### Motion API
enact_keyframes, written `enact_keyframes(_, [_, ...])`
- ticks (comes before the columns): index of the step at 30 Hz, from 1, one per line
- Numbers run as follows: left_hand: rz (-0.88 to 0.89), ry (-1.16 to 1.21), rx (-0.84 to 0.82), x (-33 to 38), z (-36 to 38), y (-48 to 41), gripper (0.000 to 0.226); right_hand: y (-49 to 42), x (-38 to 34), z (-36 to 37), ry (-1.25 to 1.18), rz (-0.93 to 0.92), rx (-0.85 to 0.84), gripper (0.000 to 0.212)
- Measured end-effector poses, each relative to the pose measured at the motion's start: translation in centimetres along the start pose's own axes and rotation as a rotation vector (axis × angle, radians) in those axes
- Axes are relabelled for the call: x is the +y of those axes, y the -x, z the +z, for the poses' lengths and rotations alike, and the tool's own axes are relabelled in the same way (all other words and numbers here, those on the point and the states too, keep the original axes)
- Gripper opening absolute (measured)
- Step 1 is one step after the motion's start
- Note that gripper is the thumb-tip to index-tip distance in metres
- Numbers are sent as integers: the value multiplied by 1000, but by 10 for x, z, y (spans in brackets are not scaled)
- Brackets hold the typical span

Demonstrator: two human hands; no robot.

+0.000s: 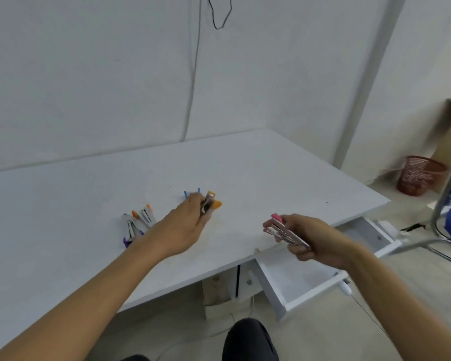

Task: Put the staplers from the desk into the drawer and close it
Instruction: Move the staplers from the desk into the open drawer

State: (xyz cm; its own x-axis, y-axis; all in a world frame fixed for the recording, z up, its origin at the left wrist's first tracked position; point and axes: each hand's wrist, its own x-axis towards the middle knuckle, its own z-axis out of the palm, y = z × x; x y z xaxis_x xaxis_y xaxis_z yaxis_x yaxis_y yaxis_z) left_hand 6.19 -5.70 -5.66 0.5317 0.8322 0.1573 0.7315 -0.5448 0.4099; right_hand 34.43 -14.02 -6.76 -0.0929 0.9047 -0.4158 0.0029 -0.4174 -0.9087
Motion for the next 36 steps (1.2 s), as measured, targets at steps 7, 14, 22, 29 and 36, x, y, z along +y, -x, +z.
enact_keyframes(7, [-80,510,-557,102,39,7,28,39,16,-59,756,122,110,29])
enact_keyframes(14, [-381,618,-726,140,133,-5,32,-20,65,-75,1126,26,346,49])
enact_keyframes(22, [-587,763,-523,146,147,-28,21,-31,72,-66,1178,35,379,46])
enact_keyframes(29, [-497,765,-561,128,144,-21,45,6,22,-56,966,-77,354,26])
enact_keyframes(36, [-243,803,-562,82,70,18,38,-8,-9,-3,675,-321,422,24])
